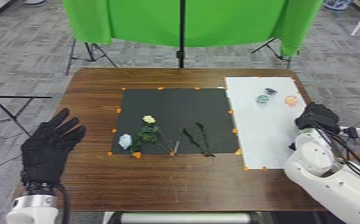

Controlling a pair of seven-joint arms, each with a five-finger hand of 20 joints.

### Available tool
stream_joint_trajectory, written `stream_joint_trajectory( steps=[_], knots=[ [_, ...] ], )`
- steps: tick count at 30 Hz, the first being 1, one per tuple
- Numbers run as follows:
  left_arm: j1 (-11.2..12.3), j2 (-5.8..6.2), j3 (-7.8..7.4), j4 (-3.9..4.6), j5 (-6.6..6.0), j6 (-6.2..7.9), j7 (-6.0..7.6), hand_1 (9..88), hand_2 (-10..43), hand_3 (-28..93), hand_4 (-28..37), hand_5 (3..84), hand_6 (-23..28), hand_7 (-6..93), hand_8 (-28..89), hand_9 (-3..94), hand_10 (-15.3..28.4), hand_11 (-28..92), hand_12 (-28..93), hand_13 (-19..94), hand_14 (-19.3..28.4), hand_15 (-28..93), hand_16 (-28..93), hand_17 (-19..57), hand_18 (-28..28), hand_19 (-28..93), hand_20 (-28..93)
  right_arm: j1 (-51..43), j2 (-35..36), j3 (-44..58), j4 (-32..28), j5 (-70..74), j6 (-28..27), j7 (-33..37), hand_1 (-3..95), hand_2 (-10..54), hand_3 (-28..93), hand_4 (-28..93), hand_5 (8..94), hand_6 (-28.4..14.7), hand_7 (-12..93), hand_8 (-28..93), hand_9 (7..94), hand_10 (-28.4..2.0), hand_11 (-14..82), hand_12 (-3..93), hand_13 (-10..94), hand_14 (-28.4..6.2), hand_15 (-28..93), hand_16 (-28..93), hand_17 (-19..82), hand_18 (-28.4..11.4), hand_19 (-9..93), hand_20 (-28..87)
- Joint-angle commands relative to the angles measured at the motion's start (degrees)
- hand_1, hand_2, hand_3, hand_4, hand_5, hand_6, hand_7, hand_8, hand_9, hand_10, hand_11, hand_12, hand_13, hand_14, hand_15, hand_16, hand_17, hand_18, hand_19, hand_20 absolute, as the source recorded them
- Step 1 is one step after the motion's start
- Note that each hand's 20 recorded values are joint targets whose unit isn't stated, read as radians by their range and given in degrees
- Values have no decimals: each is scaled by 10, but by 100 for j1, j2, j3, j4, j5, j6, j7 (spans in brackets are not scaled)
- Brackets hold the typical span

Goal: Arrange flowers

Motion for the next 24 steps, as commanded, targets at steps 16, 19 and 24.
stream_joint_trajectory(
  steps=[16, 19, 24],
  knots=[
    [158, -152, -119, -61, 143, -99, -266, 208, 69, 795, -283, 401, 104, 129, -89, 346, 199, 260, 121, 263, 280, 572, -88, -45, 284, 510, 396, 1358, -2291, -1688, -1086, -601, 37, -2700, 598, -95, 692, -283, 912, 14, 145, 10, 937, -73, 212, 257, 858, -38, 620, 208, 412, -228, 932, 599],
    [11, -187, -99, -16, 192, -176, -383, 206, 68, 797, -283, 401, 103, 130, -89, 346, 199, 260, 121, 262, 280, 572, -88, -45, 284, 510, 397, 1589, -2748, -2006, -659, -673, -190, -3046, 594, -95, 697, -283, 911, 15, 145, 13, 937, -72, 212, 258, 854, -39, 624, 210, 407, -225, 932, 598],
    [-144, -152, -88, 12, 233, -214, -466, 207, 69, 796, -283, 401, 103, 131, -90, 346, 199, 262, 121, 263, 281, 574, -88, -45, 284, 509, 399, 1752, -3130, -2271, -251, -616, -438, -3089, 585, -95, 705, -283, 908, 17, 144, 15, 937, -72, 211, 259, 849, -40, 629, 212, 400, -223, 932, 594]
  ],
)
